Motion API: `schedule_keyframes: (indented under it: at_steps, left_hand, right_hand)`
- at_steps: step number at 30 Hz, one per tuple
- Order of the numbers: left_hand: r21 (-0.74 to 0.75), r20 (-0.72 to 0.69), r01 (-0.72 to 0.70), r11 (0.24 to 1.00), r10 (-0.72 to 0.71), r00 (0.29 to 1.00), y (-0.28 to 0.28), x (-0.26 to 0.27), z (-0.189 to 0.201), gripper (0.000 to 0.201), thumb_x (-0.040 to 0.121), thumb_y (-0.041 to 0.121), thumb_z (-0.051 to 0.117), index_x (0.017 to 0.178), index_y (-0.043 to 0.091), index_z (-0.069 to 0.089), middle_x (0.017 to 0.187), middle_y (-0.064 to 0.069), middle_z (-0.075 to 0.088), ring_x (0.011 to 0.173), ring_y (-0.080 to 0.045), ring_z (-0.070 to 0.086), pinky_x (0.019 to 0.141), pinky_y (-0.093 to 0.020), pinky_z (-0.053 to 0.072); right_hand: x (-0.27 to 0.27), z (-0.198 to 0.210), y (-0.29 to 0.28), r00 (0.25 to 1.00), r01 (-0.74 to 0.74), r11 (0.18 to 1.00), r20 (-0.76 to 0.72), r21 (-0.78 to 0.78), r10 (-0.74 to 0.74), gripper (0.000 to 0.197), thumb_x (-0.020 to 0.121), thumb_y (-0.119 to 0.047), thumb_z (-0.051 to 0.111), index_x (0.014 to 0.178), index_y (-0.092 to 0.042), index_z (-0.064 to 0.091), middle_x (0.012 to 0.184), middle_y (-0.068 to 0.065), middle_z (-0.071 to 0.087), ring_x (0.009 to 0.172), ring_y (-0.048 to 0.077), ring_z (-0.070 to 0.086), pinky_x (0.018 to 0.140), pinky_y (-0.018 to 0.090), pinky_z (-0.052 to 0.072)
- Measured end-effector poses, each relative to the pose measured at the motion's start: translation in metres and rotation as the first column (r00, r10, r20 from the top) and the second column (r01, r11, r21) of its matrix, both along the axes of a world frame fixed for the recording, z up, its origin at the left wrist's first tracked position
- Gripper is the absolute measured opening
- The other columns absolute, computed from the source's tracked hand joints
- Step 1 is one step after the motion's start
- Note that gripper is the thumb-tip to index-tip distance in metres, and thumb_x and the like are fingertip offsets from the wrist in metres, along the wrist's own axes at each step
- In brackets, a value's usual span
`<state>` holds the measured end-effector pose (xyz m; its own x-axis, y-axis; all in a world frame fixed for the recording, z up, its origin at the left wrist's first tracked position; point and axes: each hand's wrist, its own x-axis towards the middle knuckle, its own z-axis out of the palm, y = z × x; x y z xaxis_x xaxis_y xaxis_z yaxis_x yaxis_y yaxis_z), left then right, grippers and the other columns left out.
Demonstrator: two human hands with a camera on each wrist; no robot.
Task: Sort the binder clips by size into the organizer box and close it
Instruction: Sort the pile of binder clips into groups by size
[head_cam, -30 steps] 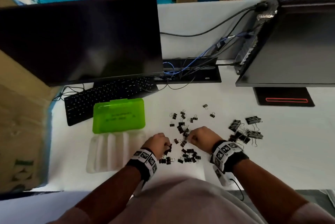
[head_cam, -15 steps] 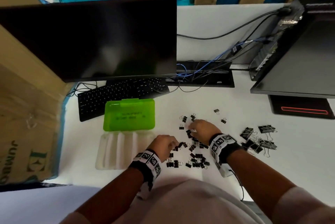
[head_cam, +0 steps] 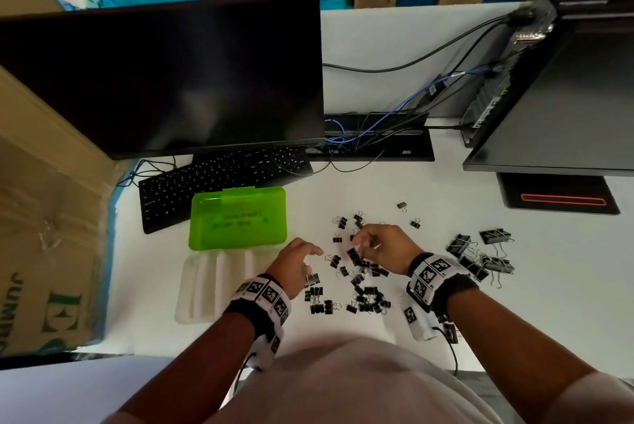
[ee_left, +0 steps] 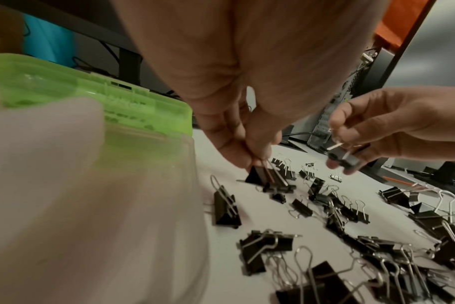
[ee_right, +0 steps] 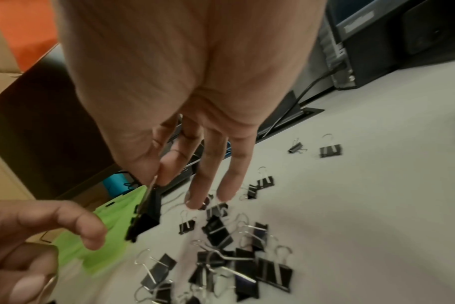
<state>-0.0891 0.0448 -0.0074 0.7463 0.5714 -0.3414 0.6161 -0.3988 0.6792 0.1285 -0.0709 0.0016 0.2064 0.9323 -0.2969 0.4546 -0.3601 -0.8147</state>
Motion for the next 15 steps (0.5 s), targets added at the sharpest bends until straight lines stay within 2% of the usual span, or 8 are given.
schedule_keyframes:
  at_steps: [3, 5, 7, 9, 11, 15]
  left_hand:
    - [-0.04, 0.004, -0.042, 0.998, 0.043, 0.999, -0.005, 0.004, -0.001, 0.051, 0.078, -0.017, 0.047, 0.113, 0.019, 0.058, 0.11, 0.002, 0.046, 0.076, -0.017, 0.053, 0.078, -0.029, 0.054]
    - [-0.068, -0.025, -0.037, 0.997, 0.036, 0.999, -0.014, 0.014, 0.001, 0.045, 0.081, -0.01, 0.054, 0.115, 0.02, 0.056, 0.108, 0.004, 0.047, 0.072, -0.018, 0.056, 0.078, -0.028, 0.052]
    - [-0.081, -0.047, 0.043, 0.996, -0.047, 0.998, -0.029, 0.03, 0.003, 0.038, 0.083, -0.001, 0.06, 0.114, 0.021, 0.056, 0.102, 0.005, 0.052, 0.074, -0.015, 0.059, 0.077, -0.022, 0.05]
    - [-0.159, -0.038, 0.12, 0.98, -0.127, 0.991, -0.048, 0.048, 0.005, 0.03, 0.083, 0.0, 0.061, 0.108, 0.016, 0.059, 0.091, 0.002, 0.058, 0.076, -0.014, 0.06, 0.07, -0.015, 0.048]
    - [-0.223, -0.036, 0.201, 0.954, -0.214, 0.976, -0.071, 0.067, 0.008, 0.023, 0.084, -0.003, 0.059, 0.103, 0.009, 0.061, 0.085, -0.003, 0.061, 0.073, -0.011, 0.059, 0.062, -0.008, 0.046]
    - [-0.227, -0.006, 0.366, 0.902, -0.377, 0.926, -0.11, 0.095, 0.007, 0.017, 0.083, -0.003, 0.057, 0.096, 0.006, 0.064, 0.087, -0.014, 0.069, 0.078, -0.02, 0.066, 0.073, -0.022, 0.054]
  right_hand:
    - [0.005, -0.002, -0.018, 1.0, 0.026, 0.999, 0.014, -0.04, -0.026, 0.019, 0.083, -0.013, 0.063, 0.087, -0.032, 0.064, 0.078, -0.011, 0.061, 0.07, 0.005, 0.058, 0.068, 0.009, 0.045]
    - [0.009, -0.003, -0.033, 0.997, 0.071, 0.997, 0.039, -0.04, -0.069, 0.016, 0.084, -0.015, 0.064, 0.089, -0.03, 0.064, 0.076, -0.016, 0.06, 0.065, 0.0, 0.055, 0.064, 0.005, 0.043]
    - [0.013, -0.004, -0.051, 0.991, 0.12, 0.991, 0.059, -0.053, -0.117, 0.019, 0.083, -0.014, 0.065, 0.086, -0.033, 0.063, 0.075, -0.015, 0.062, 0.061, -0.003, 0.054, 0.066, 0.008, 0.046]
    - [0.018, -0.005, -0.07, 0.985, 0.169, 0.983, 0.053, -0.075, -0.165, 0.023, 0.083, -0.013, 0.066, 0.083, -0.036, 0.063, 0.074, -0.012, 0.064, 0.062, -0.001, 0.057, 0.069, 0.015, 0.05]
    - [0.023, -0.003, -0.092, 0.979, 0.196, 0.977, 0.073, -0.083, -0.19, 0.025, 0.082, -0.012, 0.067, 0.082, -0.037, 0.063, 0.075, -0.01, 0.065, 0.064, 0.0, 0.059, 0.067, 0.013, 0.049]
    - [0.029, 0.007, -0.131, 0.973, 0.187, 0.979, 0.154, -0.084, -0.173, 0.023, 0.083, -0.014, 0.066, 0.086, -0.036, 0.062, 0.08, -0.008, 0.067, 0.072, 0.0, 0.061, 0.069, 0.015, 0.049]
